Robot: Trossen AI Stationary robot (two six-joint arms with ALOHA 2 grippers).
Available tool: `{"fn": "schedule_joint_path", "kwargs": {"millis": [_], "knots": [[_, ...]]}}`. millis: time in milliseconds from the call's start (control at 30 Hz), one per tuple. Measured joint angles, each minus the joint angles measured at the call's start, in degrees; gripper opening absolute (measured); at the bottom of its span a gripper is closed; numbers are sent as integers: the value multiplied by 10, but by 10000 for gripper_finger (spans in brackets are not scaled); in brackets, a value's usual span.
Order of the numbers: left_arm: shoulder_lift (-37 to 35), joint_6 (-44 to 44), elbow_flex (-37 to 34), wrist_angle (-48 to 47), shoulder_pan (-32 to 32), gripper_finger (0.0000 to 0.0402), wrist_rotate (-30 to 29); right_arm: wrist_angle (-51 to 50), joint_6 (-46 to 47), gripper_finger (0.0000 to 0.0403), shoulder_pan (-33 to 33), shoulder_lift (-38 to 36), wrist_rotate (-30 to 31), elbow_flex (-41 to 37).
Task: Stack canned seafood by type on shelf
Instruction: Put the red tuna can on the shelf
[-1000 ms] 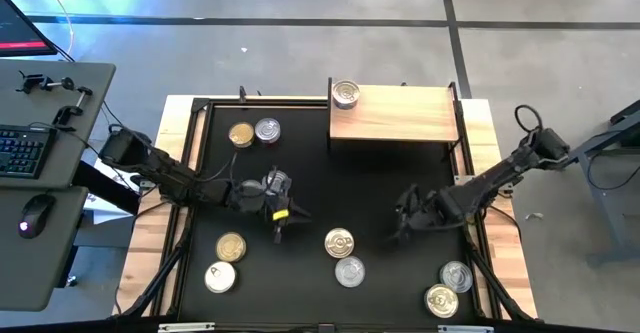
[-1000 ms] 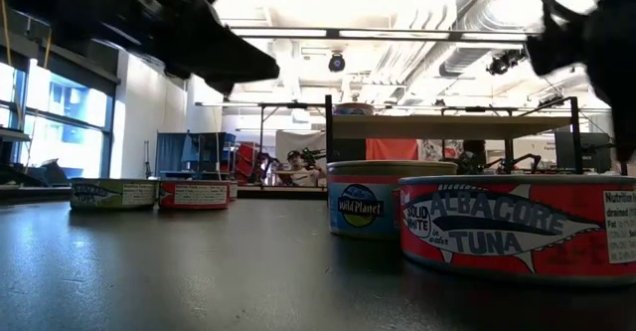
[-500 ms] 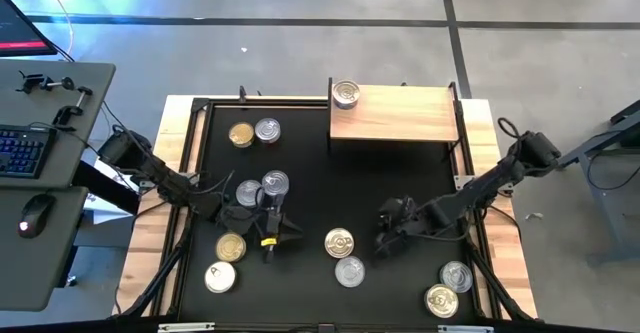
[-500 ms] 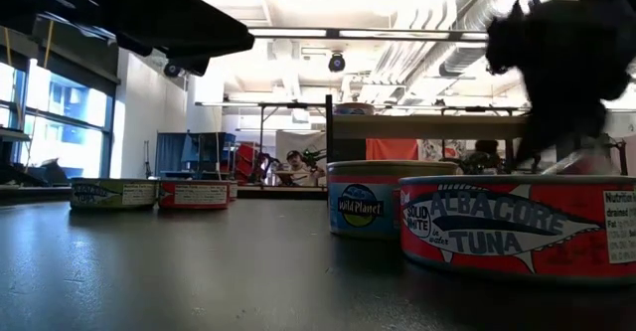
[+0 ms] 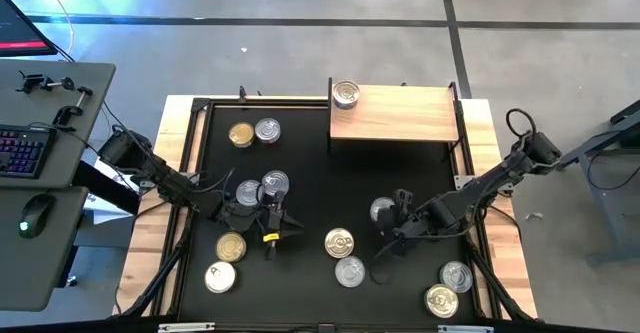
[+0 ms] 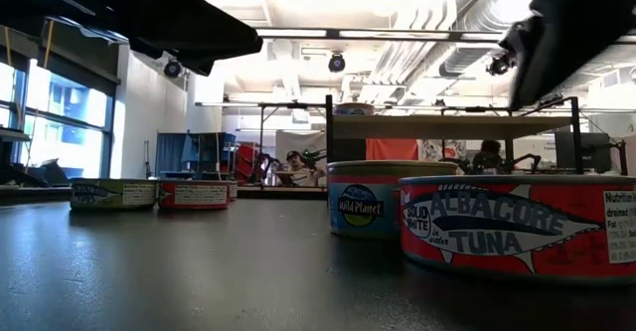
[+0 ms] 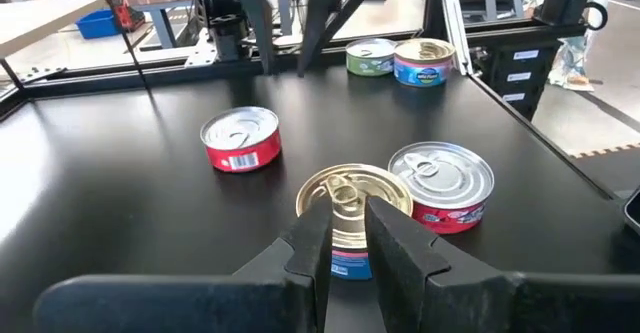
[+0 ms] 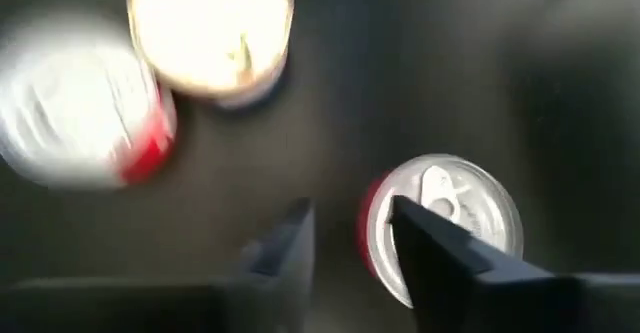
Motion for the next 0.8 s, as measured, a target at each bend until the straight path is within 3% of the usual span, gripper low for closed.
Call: {"fn": "schedule_joint_path", "kwargs": {"millis": [133,267,467,700,800], "knots": [[0,4,0,1,0,53,0,8,-94,189,20,1,25,-56],[0,26,0,3,3,53,0,79,-141,187,31,2,97,-114],[20,75,11,5,34,49,24,201,-241,130,34,29,109,-177],[124,185,111,2,62,37,26,261,-223,14,19,86,157,-175],[168,251,157,-9,72,45,22,309,-173,13,2,92,153,-175]]}}
